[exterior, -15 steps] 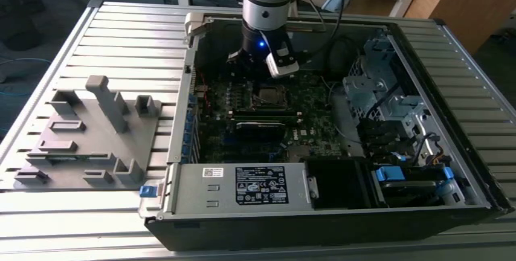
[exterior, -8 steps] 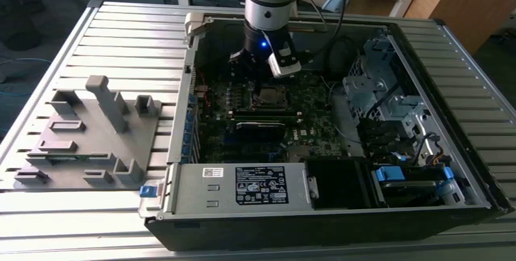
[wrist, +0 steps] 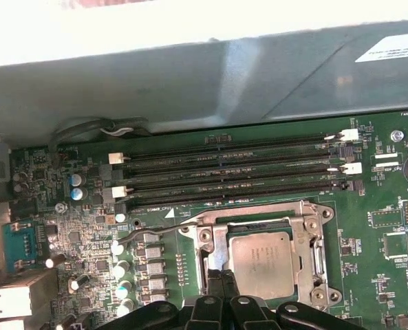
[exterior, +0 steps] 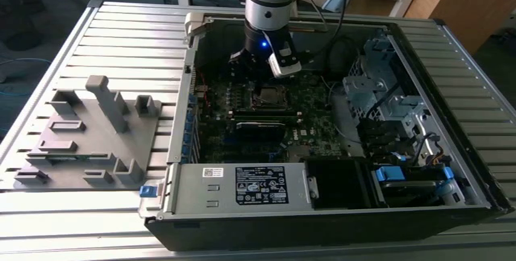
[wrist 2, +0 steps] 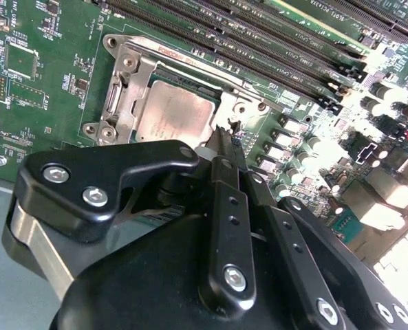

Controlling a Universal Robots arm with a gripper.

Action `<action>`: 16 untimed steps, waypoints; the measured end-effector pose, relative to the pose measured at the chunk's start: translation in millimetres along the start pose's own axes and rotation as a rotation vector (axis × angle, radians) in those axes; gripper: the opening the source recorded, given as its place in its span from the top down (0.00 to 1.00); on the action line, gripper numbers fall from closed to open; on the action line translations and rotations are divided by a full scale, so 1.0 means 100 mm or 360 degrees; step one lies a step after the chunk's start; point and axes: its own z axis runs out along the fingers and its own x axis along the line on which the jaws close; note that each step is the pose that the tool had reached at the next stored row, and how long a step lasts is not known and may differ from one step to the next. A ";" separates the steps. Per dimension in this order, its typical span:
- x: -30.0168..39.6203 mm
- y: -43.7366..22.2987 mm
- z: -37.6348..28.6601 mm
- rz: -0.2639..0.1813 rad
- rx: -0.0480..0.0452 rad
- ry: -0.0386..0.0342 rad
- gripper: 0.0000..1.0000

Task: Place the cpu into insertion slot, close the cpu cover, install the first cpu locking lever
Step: 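Close the cpu cover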

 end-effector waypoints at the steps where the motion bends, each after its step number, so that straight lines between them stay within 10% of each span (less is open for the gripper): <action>1: -0.005 0.001 0.000 0.0000 0.0000 0.0000 0.90; 16: -0.063 0.008 -0.005 0.0000 0.0000 0.0000 0.90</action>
